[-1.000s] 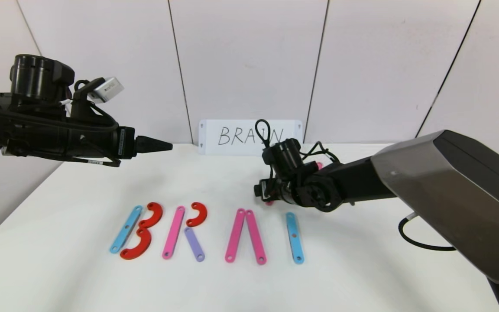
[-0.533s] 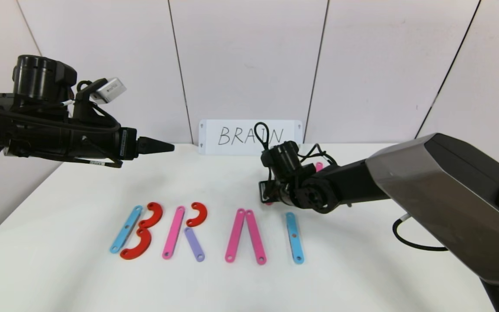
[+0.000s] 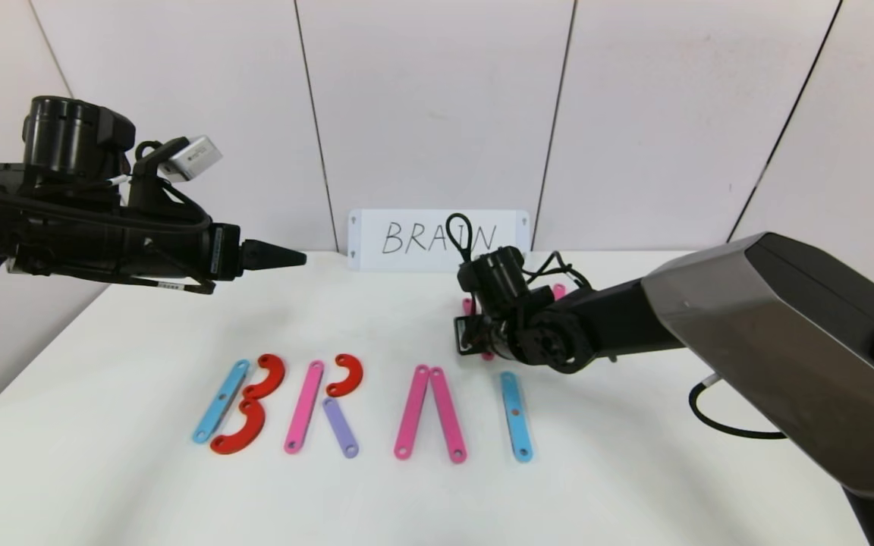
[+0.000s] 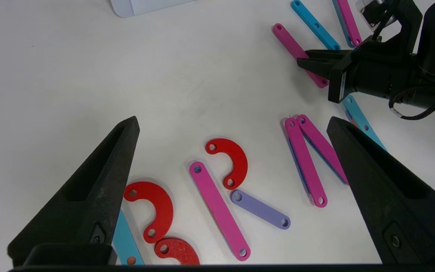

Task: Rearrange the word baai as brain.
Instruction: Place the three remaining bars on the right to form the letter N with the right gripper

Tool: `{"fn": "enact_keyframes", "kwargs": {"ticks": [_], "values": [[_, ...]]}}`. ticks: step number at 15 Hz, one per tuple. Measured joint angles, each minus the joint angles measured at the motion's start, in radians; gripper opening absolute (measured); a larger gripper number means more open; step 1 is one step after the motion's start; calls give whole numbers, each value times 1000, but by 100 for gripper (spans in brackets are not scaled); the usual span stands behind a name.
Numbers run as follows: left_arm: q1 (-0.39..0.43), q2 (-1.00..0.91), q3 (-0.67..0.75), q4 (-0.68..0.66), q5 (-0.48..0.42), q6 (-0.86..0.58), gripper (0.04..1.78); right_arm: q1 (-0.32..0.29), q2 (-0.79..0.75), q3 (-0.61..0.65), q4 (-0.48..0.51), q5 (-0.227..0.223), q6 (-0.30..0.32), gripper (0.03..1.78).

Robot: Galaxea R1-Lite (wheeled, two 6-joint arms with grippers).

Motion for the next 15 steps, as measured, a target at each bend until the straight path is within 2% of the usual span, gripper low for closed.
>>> {"fn": "enact_keyframes", "kwargs": {"ticks": [4, 8, 13, 15], "values": [[0, -2, -1, -1, 0, 0, 174, -11, -60, 47, 0, -1, 18, 27], [0, -2, -1, -1, 0, 0, 174, -32, -193, 157, -1, 0, 20, 27], [0, -2, -1, 0, 0, 0, 174, -57, -391, 408, -3, -5, 53, 27], [-3, -2, -1, 0, 0, 0, 174, -57, -446, 526, -34, -6, 69, 27]]}}
